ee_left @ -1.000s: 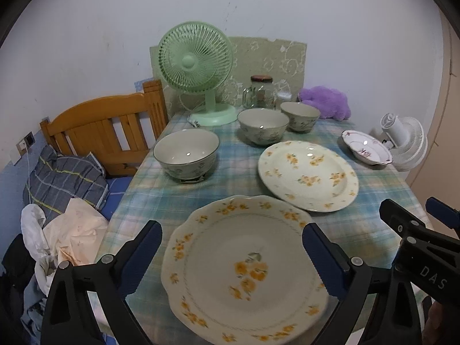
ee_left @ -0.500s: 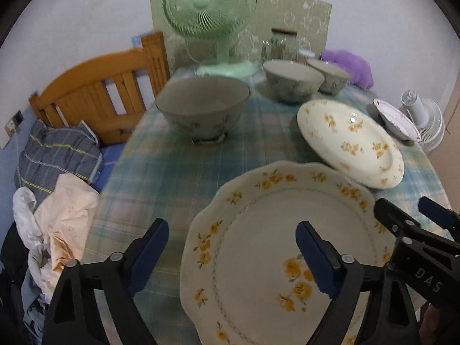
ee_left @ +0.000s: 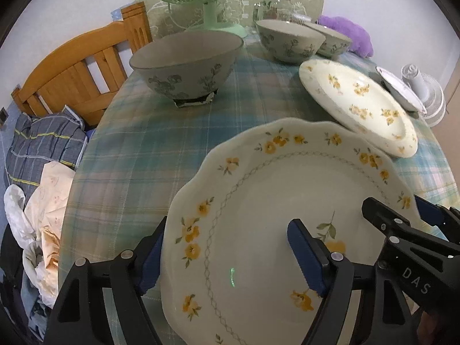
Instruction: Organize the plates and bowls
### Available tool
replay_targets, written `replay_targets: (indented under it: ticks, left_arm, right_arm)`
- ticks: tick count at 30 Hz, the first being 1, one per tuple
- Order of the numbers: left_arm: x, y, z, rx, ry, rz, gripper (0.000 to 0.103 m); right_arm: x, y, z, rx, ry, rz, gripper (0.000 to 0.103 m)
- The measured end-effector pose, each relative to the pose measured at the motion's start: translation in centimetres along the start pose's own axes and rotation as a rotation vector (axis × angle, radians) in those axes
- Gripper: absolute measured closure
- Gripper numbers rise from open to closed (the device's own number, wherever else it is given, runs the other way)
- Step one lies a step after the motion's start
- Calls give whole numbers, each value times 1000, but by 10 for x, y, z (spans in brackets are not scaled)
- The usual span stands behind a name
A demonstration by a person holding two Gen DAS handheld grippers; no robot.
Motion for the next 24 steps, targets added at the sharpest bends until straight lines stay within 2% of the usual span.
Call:
replay_targets:
  ticks: [6,14,24]
  left_arm:
    - [-1,2,3,40,6,-12,23]
    - [-2,3,2,77,31,3,24]
    - [-23,3,-26,116,-8,40,24]
  right_arm:
    - [1,7,4,-28,20,-3,42]
    - [1,8,-1,8,30,17,42]
    - [-12,8,-33,46,3,52,42]
Point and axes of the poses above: each gripper's, at about its wrist camera, not at the fingertips, and z roughly the way its jaws point, y to its left, x to its underside, the point moved 10 cm from there along z, roughly the way its jaws point, and after that the axes turned 9 degrees about z, right-handed, at the moved point
